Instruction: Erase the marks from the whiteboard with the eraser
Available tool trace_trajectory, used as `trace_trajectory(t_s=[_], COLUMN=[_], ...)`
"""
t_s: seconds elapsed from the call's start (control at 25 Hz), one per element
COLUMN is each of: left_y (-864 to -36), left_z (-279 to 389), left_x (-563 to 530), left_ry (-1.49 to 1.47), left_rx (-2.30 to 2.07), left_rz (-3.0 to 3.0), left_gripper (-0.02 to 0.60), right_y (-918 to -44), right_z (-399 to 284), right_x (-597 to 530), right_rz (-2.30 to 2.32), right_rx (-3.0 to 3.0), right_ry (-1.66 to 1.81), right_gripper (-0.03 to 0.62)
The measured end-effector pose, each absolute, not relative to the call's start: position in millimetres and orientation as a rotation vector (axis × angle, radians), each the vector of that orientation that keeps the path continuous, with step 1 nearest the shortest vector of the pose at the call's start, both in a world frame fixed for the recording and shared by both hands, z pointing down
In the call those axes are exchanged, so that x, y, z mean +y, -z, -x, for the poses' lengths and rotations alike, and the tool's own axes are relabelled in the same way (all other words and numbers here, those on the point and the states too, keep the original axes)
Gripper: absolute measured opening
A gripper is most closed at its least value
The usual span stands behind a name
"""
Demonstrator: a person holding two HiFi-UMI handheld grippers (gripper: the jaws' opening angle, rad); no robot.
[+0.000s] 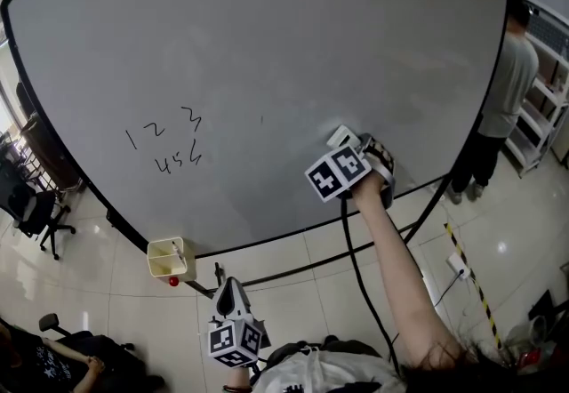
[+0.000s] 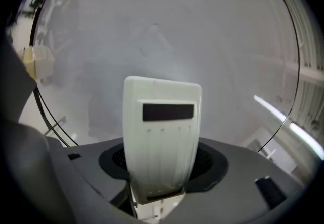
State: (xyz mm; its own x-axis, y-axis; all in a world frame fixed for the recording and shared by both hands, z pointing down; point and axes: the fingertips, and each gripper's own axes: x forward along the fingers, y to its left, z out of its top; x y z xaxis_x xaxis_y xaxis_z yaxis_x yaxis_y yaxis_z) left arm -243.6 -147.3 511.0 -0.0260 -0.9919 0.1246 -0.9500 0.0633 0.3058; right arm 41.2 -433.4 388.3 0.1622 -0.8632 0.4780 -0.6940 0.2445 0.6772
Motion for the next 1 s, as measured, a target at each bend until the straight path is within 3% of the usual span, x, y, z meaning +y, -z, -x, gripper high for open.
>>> trace_trajectory(t_s=[0.44, 0.72, 1.0], left_y=[-525.6, -514.0, -515.2], left_z=[245.2, 201.9, 121.6], left_x=[-120.1, -97.1, -41.4], left_ry=[0.159, 0.124, 0.070], left_rx=[-2.043, -2.034, -2.030], left_rz=[-1.921, -2.009, -2.052], left_gripper=[-0.012, -0.012, -0.012], right_y=[-405.8, -448.6, -517.5], right_z=[-60.8, -34.1, -81.7], right_x=[-397.1, -273.8, -123.0], right_rz=[-1.603, -1.429, -1.275], right_rx=[-2.165, -2.596, -2.620], right_ry=[-0.275, -0.572, -0.866], right_gripper=[0.281, 0.281, 0.281])
